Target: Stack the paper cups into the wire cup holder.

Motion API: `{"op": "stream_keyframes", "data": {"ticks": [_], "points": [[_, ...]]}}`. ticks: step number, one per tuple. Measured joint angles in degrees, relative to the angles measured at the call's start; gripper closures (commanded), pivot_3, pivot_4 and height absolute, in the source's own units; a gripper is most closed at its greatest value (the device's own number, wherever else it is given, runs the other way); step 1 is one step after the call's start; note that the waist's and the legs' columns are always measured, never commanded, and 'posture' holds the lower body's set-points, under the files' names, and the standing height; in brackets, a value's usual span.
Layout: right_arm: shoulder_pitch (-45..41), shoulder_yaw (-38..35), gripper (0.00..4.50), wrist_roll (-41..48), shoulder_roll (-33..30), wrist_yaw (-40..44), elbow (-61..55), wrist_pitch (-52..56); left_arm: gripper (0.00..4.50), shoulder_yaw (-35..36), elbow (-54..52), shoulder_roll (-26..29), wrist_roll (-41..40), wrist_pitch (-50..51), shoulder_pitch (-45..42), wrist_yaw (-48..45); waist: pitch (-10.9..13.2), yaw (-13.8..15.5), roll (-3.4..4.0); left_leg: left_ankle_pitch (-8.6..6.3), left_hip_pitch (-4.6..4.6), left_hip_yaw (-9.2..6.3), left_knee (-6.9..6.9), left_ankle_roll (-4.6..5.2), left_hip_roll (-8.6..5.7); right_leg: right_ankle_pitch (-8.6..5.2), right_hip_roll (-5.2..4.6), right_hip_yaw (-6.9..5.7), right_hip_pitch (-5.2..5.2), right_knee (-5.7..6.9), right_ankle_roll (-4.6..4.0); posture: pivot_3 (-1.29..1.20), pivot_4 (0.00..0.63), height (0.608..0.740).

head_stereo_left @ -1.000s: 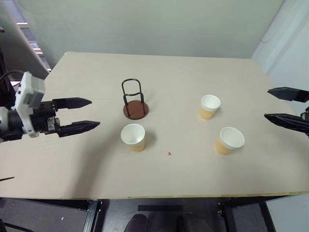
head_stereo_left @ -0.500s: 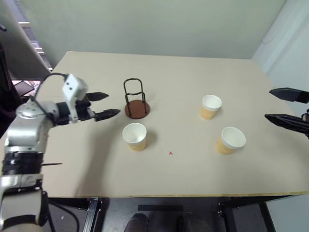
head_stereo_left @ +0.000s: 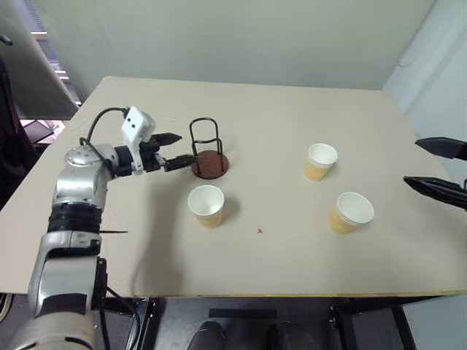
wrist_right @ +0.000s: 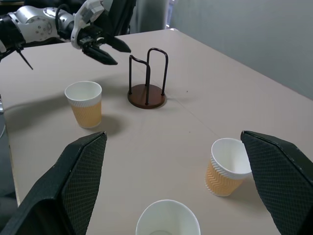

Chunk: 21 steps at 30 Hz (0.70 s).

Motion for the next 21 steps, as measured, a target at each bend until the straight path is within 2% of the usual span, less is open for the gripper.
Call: {"op": "stream_keyframes", "data": {"ticks": [8, 14, 20, 21], "points": [[0.09, -0.03, 0.05, 0.26, 0.36, -1.85, -0.62, -0.02, 0.0, -2.21, 10.29, -3.4, 3.85, -4.8, -5.43, -2.46, 0.0, 0.19, 0.0, -0.08, -0.09, 0.0, 0.1, 0.15, -0.05, 0.08, -0.02, 0.01, 0.07, -0.25, 0.27, 0.0, 0.15, 0.74], [0.1, 0.06, 0.0, 0.2, 0.4, -2.55, -0.62, -0.14, 1.98, -2.66, 16.14, -4.51, 6.2, -9.13, -8.06, -2.52, 0.0, 0.22, 0.0, -0.11, -0.2, 0.0, 0.27, 0.21, -0.07, 0.11, -0.04, 0.03, 0.06, -0.27, 0.46, 0.0, 0.15, 0.74], [0.86, 0.05, 0.0, 0.16, 0.4, -3.07, -0.68, -0.4, 4.31, -2.4, 17.49, -5.52, 6.68, -11.2, -8.13, -3.06, 0.0, 0.27, 0.0, -0.14, -0.26, 0.02, 0.44, 0.28, -0.11, 0.12, -0.03, 0.03, 0.06, -0.27, 0.57, 0.0, 0.15, 0.74], [1.07, 0.05, 0.0, 0.16, 0.41, -3.09, -0.68, -0.41, 4.47, -2.22, 17.54, -5.46, 6.66, -11.23, -8.13, -3.08, 0.0, 0.27, 0.0, -0.14, -0.26, 0.03, 0.44, 0.28, -0.11, 0.11, -0.04, 0.03, 0.06, -0.27, 0.58, 0.0, 0.15, 0.74]]}}
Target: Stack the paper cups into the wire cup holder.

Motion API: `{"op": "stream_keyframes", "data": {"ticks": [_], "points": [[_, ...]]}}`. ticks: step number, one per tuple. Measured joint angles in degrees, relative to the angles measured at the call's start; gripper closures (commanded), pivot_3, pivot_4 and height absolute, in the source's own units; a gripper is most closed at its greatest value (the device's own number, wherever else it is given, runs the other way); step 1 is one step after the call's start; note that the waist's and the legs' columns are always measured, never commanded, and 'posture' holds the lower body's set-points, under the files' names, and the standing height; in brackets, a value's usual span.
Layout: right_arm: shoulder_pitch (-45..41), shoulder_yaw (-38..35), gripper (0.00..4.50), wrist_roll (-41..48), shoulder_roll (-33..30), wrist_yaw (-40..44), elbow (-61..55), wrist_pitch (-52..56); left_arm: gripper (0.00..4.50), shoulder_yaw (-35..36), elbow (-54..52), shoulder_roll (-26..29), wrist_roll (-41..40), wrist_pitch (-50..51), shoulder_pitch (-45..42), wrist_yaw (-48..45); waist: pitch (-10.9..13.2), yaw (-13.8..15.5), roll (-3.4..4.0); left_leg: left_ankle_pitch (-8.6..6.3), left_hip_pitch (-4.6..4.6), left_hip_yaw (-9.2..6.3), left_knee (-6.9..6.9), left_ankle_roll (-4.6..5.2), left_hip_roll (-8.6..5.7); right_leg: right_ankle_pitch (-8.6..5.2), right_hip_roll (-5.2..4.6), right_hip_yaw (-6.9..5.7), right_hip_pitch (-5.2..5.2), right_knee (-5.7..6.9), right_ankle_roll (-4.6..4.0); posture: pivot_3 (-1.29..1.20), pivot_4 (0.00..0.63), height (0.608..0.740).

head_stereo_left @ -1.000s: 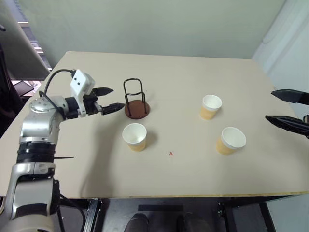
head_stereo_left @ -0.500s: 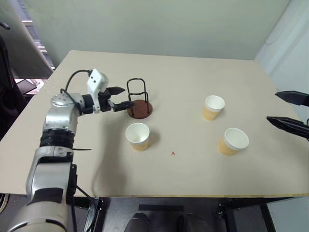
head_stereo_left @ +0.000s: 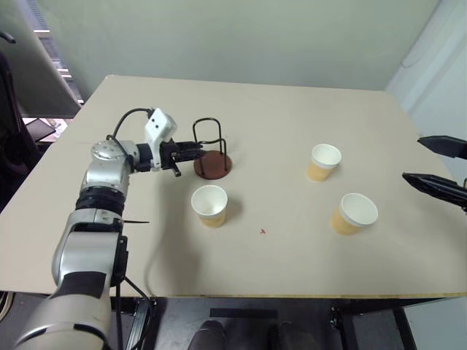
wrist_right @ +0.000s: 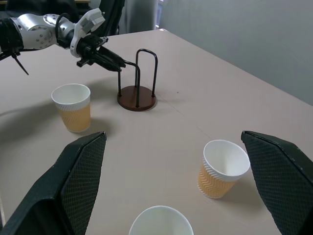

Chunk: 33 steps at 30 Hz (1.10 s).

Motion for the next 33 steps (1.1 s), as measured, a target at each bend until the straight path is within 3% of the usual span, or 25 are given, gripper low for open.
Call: {"op": "stream_keyframes", "data": {"ticks": [9, 16, 21, 25, 33], "points": [[0.46, 0.0, 0.0, -0.02, 0.0, -0.11, -0.03, -0.7, 4.47, 2.53, -3.63, 1.25, -2.18, 2.71, 0.01, -2.48, 0.0, 0.06, 0.0, -0.02, -0.06, 0.0, 0.06, 0.03, -0.02, 0.0, 0.01, -0.04, -0.01, -0.01, 0.04, 0.0, 0.15, 0.74], [-1.12, 0.78, 0.0, -0.45, -0.09, -0.09, 0.29, -1.28, 4.47, 1.47, -34.6, 0.34, -9.51, 20.61, 0.73, -2.12, -0.01, 0.39, 0.01, -0.13, -0.4, 0.09, 0.42, 0.23, -0.13, 0.16, 0.01, -0.21, -0.04, 0.01, 0.33, 0.0, 0.15, 0.74], [-1.6, 2.23, 0.0, -0.8, -0.11, -0.15, 0.22, -1.37, 4.47, -4.0, -60.63, -1.72, -14.77, 36.8, 10.73, 3.98, -0.05, 0.32, 0.1, -0.16, -0.2, 0.31, 0.43, 0.3, -0.17, 0.2, -0.09, -0.05, 0.02, 0.0, 0.42, 0.0, 0.15, 0.74], [-1.19, 2.65, 0.0, -0.66, -0.09, 0.52, -0.36, -1.3, 4.47, -5.24, -69.41, -2.6, -18.86, 48.35, 14.28, 10.34, -0.02, 0.34, 0.05, -0.16, 0.02, 0.34, 0.45, 0.3, -0.04, 0.2, -0.1, 0.03, 0.07, 0.04, 0.4, 0.0, 0.15, 0.74], [-0.92, 5.18, 0.0, 0.32, 0.2, 1.99, -2.88, -1.2, 4.47, -5.39, -79.41, -2.34, -24.51, 58.99, 20.66, 17.96, 0.01, 0.18, 0.02, -0.2, 0.58, 0.56, 0.44, 0.36, -0.18, 0.17, 0.01, 0.79, 0.52, 0.05, 0.35, 0.0, 0.15, 0.74]]}}
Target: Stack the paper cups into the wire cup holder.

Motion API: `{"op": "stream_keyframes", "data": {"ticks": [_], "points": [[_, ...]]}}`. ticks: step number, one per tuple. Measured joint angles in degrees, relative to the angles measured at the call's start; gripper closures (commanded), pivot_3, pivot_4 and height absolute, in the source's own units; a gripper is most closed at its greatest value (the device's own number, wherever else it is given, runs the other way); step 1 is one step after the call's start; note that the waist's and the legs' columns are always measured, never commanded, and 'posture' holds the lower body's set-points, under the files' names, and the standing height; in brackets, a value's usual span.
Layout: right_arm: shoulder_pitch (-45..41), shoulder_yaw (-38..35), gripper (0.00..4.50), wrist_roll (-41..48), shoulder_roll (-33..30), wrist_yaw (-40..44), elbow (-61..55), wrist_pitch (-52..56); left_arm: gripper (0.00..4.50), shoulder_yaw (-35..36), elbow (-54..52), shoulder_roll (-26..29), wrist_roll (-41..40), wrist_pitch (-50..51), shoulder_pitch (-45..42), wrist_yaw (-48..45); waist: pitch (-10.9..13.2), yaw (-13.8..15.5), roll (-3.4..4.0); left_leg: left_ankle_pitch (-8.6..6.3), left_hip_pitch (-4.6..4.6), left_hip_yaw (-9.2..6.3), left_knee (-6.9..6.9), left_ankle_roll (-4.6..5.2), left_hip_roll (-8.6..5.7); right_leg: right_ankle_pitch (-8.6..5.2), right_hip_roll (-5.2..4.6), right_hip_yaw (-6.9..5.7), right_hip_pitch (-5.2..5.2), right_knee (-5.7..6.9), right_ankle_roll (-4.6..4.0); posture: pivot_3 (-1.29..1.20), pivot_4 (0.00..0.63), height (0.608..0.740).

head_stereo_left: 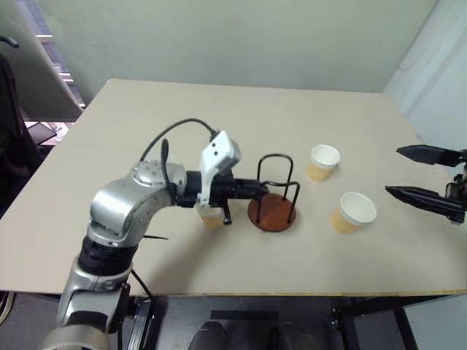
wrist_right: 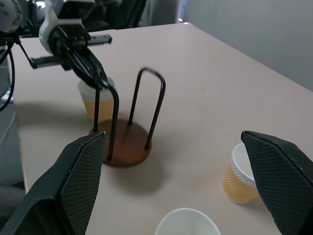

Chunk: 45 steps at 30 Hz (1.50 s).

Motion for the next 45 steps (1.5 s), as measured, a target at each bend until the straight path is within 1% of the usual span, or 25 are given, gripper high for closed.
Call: {"op": "stream_keyframes", "data": {"ticks": [3, 6, 9, 11, 20, 23, 25, 28, 30, 35, 38, 39, 41, 45], "points": [[0.42, 1.28, 0.0, 0.46, 0.51, 0.0, -1.75, 0.2, 4.47, -0.26, -2.97, 0.51, -0.95, 1.61, 2.32, 1.74, 0.0, -0.02, 0.0, 0.0, 0.05, 0.05, -0.04, 0.0, -0.01, 0.0, 0.01, 0.06, 0.0, 0.0, 0.0, 0.0, 0.15, 0.74], [1.23, 1.63, 0.0, 1.0, 0.64, 0.24, -2.84, 0.6, 4.47, -1.79, -3.52, 1.77, -0.91, 2.04, 4.67, 2.77, 0.0, 0.02, 0.0, 0.0, 0.04, 0.04, -0.05, 0.0, 0.0, 0.0, 0.03, 0.08, -0.02, -0.01, -0.01, 0.0, 0.15, 0.74], [2.35, 1.95, 0.0, 1.14, 0.63, 0.96, -4.63, 0.87, 4.47, -2.94, -4.11, 2.59, -0.69, 1.59, 5.08, 2.79, 0.01, 0.12, -0.02, -0.01, 0.04, 0.04, -0.03, 0.01, -0.02, 0.0, 0.02, 0.09, -0.01, -0.01, -0.01, 0.0, 0.15, 0.74], [2.8, 2.4, 0.0, 1.17, 0.63, 1.43, -5.38, 1.02, 4.47, -4.19, -4.74, 3.91, -0.29, 0.1, 5.58, 2.56, 0.01, 0.07, -0.02, -0.01, 0.06, 0.05, -0.04, 0.02, -0.05, -0.01, 0.02, 0.14, 0.0, -0.01, -0.01, 0.0, 0.15, 0.74], [2.02, 3.83, 0.0, 1.13, 0.63, 1.04, -5.73, 1.12, 4.47, -8.85, -4.74, 4.47, 2.86, -6.89, 8.07, 2.4, 0.0, 0.08, -0.02, -0.03, 0.18, 0.0, -0.03, 0.05, -0.13, -0.04, 0.0, 0.16, 0.16, 0.0, -0.06, 0.0, 0.15, 0.74], [2.03, 3.83, 0.0, 1.1, 0.62, 1.04, -5.73, 1.12, 3.67, -10.23, -4.3, 5.74, 3.92, -7.62, 8.53, 2.35, 0.01, -0.01, -0.01, -0.05, 0.49, 0.01, -0.09, 0.09, -0.16, -0.1, 0.0, 0.2, 0.42, -0.01, -0.17, 0.0, 0.15, 0.74], [2.05, 3.83, 0.0, 1.04, 0.62, 1.04, -5.72, 1.12, 3.02, -11.33, -2.82, 6.68, 4.32, -6.75, 10.03, 2.26, 0.03, -0.2, -0.03, -0.06, 0.54, 0.03, -0.14, 0.1, -0.17, -0.15, 0.0, 0.22, 0.42, 0.0, -0.26, 0.0, 0.15, 0.74], [2.04, 3.84, 0.0, 0.96, 0.61, 1.05, -5.72, 1.11, 1.9, -11.77, -2.62, 7.5, 4.43, -6.65, 10.45, 1.57, 0.06, -0.2, -0.07, -0.06, 0.49, 0.01, -0.15, 0.1, -0.19, -0.17, 0.01, 0.22, 0.38, 0.0, -0.29, 0.0, 0.15, 0.74], [2.05, 3.85, 0.0, 0.91, 0.61, 1.07, -5.71, 1.11, 1.28, -11.75, -2.61, 8.45, 4.71, -6.8, 10.45, 1.28, 0.06, -0.2, -0.07, -0.07, 0.48, 0.02, -0.19, 0.11, -0.21, -0.18, 0.01, 0.22, 0.37, -0.03, -0.3, 0.0, 0.15, 0.74], [2.35, 4.62, 0.0, -0.67, -0.13, 1.77, -5.57, 0.46, 1.28, -10.61, -2.6, 9.21, 4.44, -7.9, 8.99, -0.04, 0.06, -0.16, -0.07, -0.08, 0.25, -0.02, -0.19, 0.13, -0.23, -0.21, -0.01, 0.23, 0.19, -0.04, -0.33, 0.0, 0.15, 0.74], [4.35, 7.47, 0.0, -5.29, -2.63, 3.08, -4.66, -1.77, 1.28, -8.01, -2.8, 12.66, 3.93, -10.19, 7.39, -3.5, 0.06, -0.18, -0.07, -0.09, 0.24, -0.04, -0.27, 0.12, -0.21, -0.21, -0.02, 0.24, 0.13, -0.04, -0.33, 0.0, 0.15, 0.74], [5.0, 9.49, 0.0, -8.13, -4.03, 3.54, -3.71, -3.23, 1.28, -6.95, -2.88, 14.15, 3.21, -10.79, 6.65, -5.18, 0.06, -0.18, -0.07, -0.09, 0.24, -0.05, -0.3, 0.12, -0.2, -0.21, -0.04, 0.24, 0.12, -0.04, -0.33, 0.0, 0.15, 0.74], [5.06, 13.43, 0.0, -12.83, -5.46, 3.94, -1.89, -5.72, 1.28, -3.92, -3.22, 15.01, 1.61, -11.75, 4.84, -6.96, 0.06, -0.18, -0.07, -0.1, 0.21, -0.06, -0.3, 0.14, -0.23, -0.21, -0.09, 0.24, 0.1, -0.03, -0.33, 0.0, 0.15, 0.74], [1.83, 22.12, 0.0, -20.92, -6.49, 4.13, 2.75, -10.22, 1.28, 0.85, -4.8, 16.69, -0.74, -13.93, 4.62, -9.21, 0.06, -0.33, -0.04, -0.13, 0.19, -0.16, -0.35, 0.2, -0.22, -0.18, -0.19, 0.25, 0.02, -0.03, -0.27, 0.0, 0.15, 0.74]]}}
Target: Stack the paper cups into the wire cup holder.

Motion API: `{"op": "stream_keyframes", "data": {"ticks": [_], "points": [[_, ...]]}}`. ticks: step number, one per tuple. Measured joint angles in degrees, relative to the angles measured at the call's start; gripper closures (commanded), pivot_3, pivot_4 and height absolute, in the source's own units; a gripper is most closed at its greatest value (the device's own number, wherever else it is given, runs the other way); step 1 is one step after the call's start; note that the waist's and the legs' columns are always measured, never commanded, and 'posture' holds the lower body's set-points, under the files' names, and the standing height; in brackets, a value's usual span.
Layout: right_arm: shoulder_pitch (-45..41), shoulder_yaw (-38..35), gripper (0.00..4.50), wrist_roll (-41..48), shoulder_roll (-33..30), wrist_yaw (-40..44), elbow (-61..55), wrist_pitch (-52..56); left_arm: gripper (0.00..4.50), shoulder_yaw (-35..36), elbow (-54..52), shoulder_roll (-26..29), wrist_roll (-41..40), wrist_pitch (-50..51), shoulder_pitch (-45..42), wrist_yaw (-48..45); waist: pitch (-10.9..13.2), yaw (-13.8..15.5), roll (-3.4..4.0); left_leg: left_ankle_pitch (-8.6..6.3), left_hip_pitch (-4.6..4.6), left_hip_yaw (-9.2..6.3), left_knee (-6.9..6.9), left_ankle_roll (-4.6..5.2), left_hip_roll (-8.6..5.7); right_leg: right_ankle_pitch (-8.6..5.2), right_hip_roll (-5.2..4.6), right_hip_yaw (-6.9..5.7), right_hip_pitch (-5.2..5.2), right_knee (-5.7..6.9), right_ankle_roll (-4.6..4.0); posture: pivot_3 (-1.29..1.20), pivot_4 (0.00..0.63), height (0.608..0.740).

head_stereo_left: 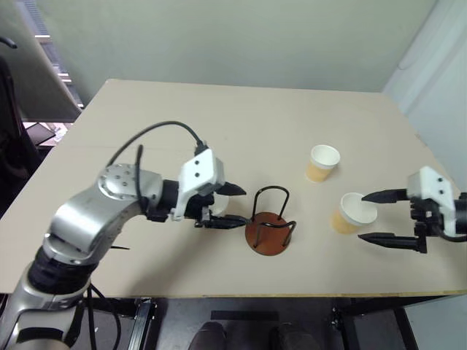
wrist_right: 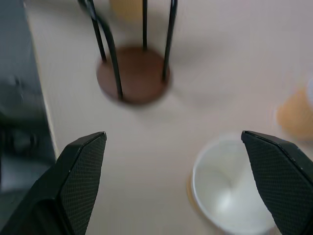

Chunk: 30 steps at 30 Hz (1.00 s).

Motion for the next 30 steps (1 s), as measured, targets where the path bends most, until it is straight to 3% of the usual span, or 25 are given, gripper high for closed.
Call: {"op": "stream_keyframes", "data": {"ticks": [8, 9, 11, 14, 22, 30], "points": [[-9.44, 12.09, 0.0, -8.74, 2.22, 0.46, 7.61, -3.56, 1.28, 20.99, 0.15, 6.81, -8.63, -1.33, 12.71, -6.08, 0.0, -0.64, 0.0, 0.04, -0.26, -0.1, -0.37, -0.08, 0.45, 0.04, 0.02, 0.05, -0.58, 0.02, 0.07, 0.0, 0.15, 0.74], [-9.6, 12.92, 0.18, -9.48, 2.38, 0.68, 8.73, -3.9, 1.24, 23.36, 0.18, 7.33, -9.33, -1.32, 14.56, -6.77, 0.0, -0.59, 0.0, 0.05, -0.29, -0.1, -0.4, -0.09, 0.45, 0.04, 0.03, 0.06, -0.62, 0.04, 0.06, 0.0, 0.15, 0.74], [-10.24, 14.04, 0.64, -10.84, 3.12, 1.19, 10.59, -5.11, 1.24, 27.7, 0.03, 7.78, -11.53, -1.32, 17.72, -7.67, 0.0, -0.3, 0.0, 0.06, -0.34, -0.11, -0.43, -0.11, 0.49, 0.04, 0.01, 0.06, -0.7, 0.05, 0.06, 0.0, 0.15, 0.74], [-11.45, 15.32, 1.68, -11.79, 4.13, 1.99, 11.7, -6.09, 1.24, 30.86, -0.1, 8.02, -12.92, -1.38, 20.25, -7.91, 0.0, -0.17, 0.0, 0.07, -0.32, -0.1, -0.41, -0.12, 0.49, 0.04, 0.0, 0.1, -0.7, 0.09, 0.06, 0.0, 0.15, 0.74], [-13.9, 15.53, 4.49, -11.9, 5.11, 3.82, 11.74, -6.33, 1.24, 31.17, -0.1, 8.14, -13.18, -2.58, 22.38, -6.33, 0.0, -0.32, 0.0, 0.08, -0.3, -0.08, -0.38, -0.15, 0.46, 0.03, 0.0, 0.09, -0.7, 0.11, -0.01, 0.0, 0.15, 0.74], [-18.79, 8.59, 4.49, -1.44, 3.27, 7.59, 6.59, 0.49, 1.24, 31.78, 1.86, 8.87, -13.72, -4.05, 24.3, -7.2, 0.02, -0.52, 0.03, 0.13, -0.34, 0.21, -0.47, -0.25, 0.44, -0.04, 0.07, 0.12, -0.83, 0.14, -0.17, 0.0, 0.15, 0.74]]}}
